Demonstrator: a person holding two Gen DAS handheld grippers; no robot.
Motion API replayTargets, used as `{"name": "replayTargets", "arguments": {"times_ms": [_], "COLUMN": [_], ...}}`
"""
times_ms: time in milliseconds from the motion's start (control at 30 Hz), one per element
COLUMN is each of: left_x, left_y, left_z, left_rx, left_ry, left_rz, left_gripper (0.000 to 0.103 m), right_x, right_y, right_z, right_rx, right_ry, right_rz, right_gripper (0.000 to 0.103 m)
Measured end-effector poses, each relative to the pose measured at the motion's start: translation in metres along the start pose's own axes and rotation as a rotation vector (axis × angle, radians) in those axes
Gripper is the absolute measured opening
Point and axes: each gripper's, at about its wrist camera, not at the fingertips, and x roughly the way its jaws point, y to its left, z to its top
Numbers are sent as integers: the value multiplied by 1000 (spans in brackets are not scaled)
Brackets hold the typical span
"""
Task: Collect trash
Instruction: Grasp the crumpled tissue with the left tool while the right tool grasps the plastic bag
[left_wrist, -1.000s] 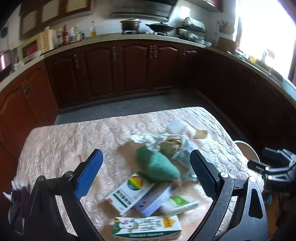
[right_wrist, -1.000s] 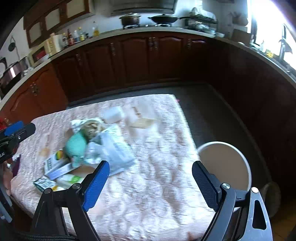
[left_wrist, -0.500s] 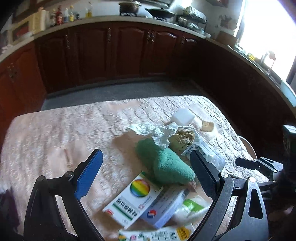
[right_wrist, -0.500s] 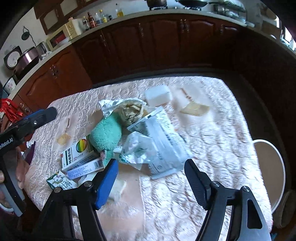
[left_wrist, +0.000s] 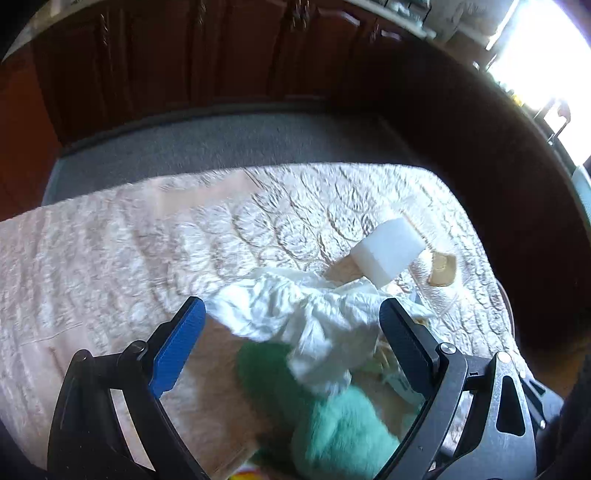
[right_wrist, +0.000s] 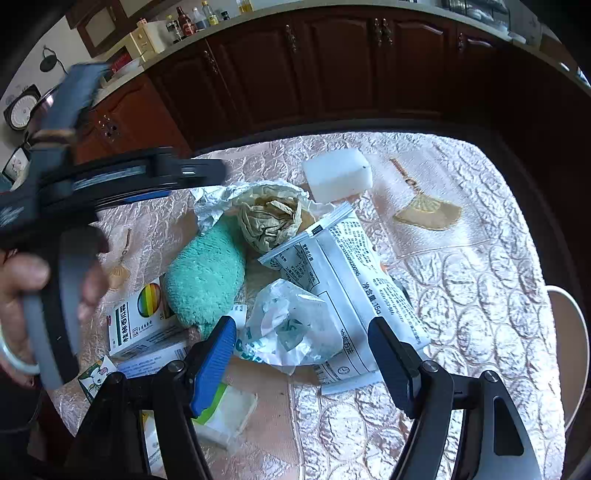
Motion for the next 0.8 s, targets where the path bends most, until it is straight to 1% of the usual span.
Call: {"name": "replayTargets", "arguments": {"times_ms": [67,100,133,167,200,233,267,300,333,367,467,500,600,733,800], "left_x": [11,18,23,26,29,31,30,27,21,14,-17,-27,-58,-92,-110], "left_y": [-1,-2,-2,-4,-5,-4,-2,1,4,8,24,27,32,28,25], "left_z": [4,6,7,6,6,4,3,1,0,0,-1,-1,-6,-19,-27], "left_rx": [-13,-23,-24,-16,-10,-9,-17,-36,-56,-73,-139,-139,-129,-101,-90], "left_ry": [32,61,81,100,116,133,137,129,110,92,36,16,-32,-88,-112], "left_rz": [2,-2,-15,-26,-25,-28,-35,-37,-30,-27,-78,-72,-74,-69,-76], "left_gripper": [95,93,82,72,50,31,26,21,18,17,16,16,15,13,13], "right_x": [3,6,7,8,9,9,8,6,4,1,-9,-15,-33,-53,-62], "right_y": [-2,-2,-2,-1,-1,1,2,1,1,-1,-6,-7,-5,-1,2], "right_z": [1,1,2,2,2,2,1,1,1,1,-1,-2,-4,-7,-11], "right_rx": [0,-1,-2,-10,-17,-31,-36,-36,-33,-26,6,21,17,0,-1], "right_ry": [2,6,9,8,6,-1,-6,-15,-20,-29,-50,-60,-95,-134,-144], "right_rz": [8,18,23,27,28,30,32,40,47,57,104,134,164,165,166], "right_gripper": [64,59,55,52,47,40,35,27,24,23,20,19,19,18,15]}}
